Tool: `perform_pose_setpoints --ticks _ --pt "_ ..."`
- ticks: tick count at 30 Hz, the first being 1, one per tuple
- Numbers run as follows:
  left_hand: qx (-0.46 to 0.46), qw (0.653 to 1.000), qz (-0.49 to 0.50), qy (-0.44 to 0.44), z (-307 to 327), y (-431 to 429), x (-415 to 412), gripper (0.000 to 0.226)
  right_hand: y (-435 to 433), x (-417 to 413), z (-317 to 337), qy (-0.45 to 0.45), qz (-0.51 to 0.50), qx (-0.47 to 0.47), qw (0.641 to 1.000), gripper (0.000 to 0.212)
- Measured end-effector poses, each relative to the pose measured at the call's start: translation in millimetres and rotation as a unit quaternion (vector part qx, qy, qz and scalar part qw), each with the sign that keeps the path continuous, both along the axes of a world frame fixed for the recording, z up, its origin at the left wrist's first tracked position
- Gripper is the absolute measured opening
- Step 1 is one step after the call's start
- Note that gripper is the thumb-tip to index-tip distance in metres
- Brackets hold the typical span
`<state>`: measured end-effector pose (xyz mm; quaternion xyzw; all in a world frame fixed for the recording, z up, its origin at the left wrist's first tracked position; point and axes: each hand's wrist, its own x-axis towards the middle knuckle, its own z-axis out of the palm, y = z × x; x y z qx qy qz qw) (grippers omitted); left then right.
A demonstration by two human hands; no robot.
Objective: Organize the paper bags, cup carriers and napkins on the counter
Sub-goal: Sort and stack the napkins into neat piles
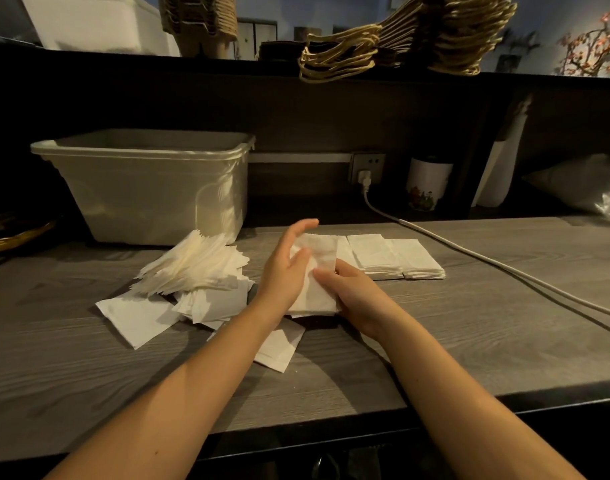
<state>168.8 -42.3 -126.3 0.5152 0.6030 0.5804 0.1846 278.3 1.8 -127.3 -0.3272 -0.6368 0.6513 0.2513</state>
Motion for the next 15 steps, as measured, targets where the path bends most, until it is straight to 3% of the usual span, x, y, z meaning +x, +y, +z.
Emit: perform_pose_setpoints --ticks 4,7,11,15 --pt "-0.082 0.997 -0.003 -0.007 -3.1 3.0 -10.1 0.031 3.7 3.3 4.3 -0.06 -0.024 -0.017 0.998 0.031" --pt "-0.126 0.989 -0.041 0.067 -8.7 2.8 -14.2 0.03 0.7 9.5 15.1 -0.157 -0.038 0.034 0.986 0.043" --pt "-0.121 0.984 -0.012 0.128 -6.2 0.1 -12.6 0.035 -2.3 23.9 21.0 -0.29 -0.064 0.171 0.939 0.053" --pt "-0.148 0.959 -0.001 0.241 4.5 -9.9 -20.7 0.026 -1.8 32.8 14.8 -0.367 -0.088 0.227 0.898 0.049"
